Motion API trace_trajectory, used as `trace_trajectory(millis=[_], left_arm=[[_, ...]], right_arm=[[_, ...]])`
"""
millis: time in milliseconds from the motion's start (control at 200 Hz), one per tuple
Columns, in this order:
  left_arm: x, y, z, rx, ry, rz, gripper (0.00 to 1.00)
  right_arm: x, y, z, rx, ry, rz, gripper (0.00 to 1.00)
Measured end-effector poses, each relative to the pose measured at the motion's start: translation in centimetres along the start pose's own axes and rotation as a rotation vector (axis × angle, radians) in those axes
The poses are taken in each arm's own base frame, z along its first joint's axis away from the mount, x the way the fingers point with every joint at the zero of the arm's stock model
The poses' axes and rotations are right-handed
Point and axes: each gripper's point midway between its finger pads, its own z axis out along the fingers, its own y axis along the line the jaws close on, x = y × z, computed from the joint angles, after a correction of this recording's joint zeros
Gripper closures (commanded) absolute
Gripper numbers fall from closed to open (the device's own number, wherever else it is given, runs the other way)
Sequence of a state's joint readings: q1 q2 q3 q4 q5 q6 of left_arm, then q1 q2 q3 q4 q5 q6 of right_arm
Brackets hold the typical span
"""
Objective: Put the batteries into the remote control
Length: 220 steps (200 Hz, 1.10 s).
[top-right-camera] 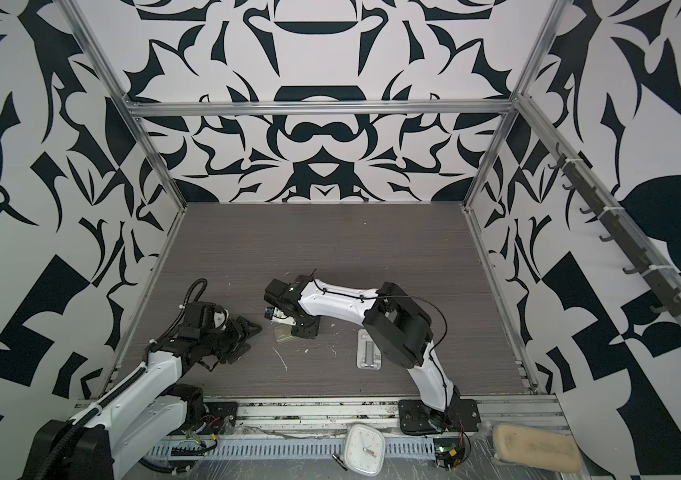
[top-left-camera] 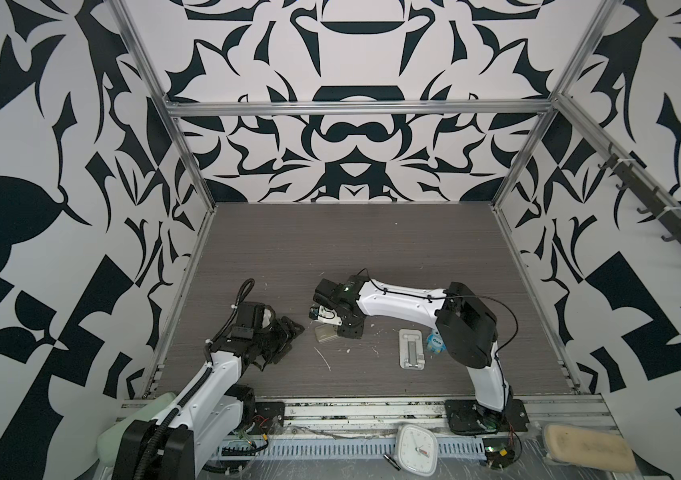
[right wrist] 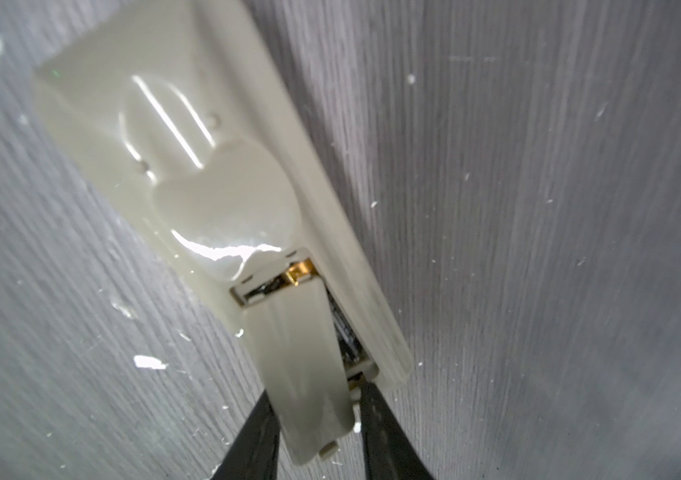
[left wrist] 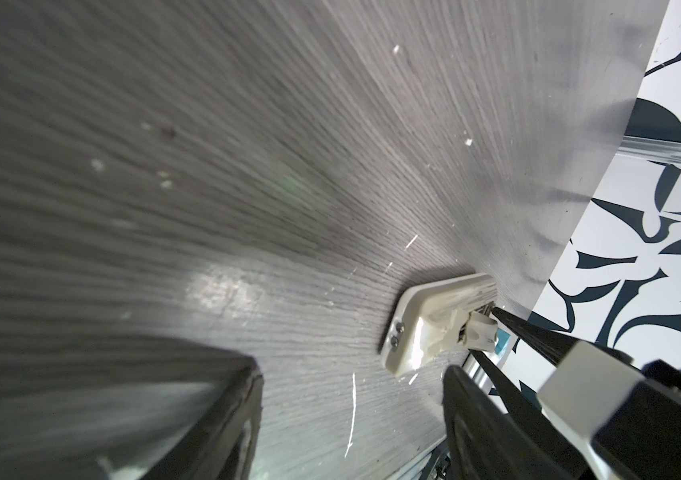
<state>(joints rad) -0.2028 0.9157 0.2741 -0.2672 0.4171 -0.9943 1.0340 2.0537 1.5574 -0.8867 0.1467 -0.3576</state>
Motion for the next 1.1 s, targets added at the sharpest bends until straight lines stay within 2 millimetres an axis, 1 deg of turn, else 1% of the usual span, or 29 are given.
trace_trajectory(millis=[325,885,1100], left_arm=[[0.29,0.15,0.03,0.0,0.012,-0.003,0.34],[0.62,0.36,-0.15,0.01,0.011,0.0,0.34],[0.64,0.35,-0.15,0.01,0.012,0.0,0.35]], right_arm=[[0.01,-0.04,-0.09,0.002,-0.002,0.001,0.62],[0.09,-0.34,-0.11,0.02,0.003,0.001,0.55],[0.11,-0.4,-0.11,0.023,0.004,0.001,0.54]])
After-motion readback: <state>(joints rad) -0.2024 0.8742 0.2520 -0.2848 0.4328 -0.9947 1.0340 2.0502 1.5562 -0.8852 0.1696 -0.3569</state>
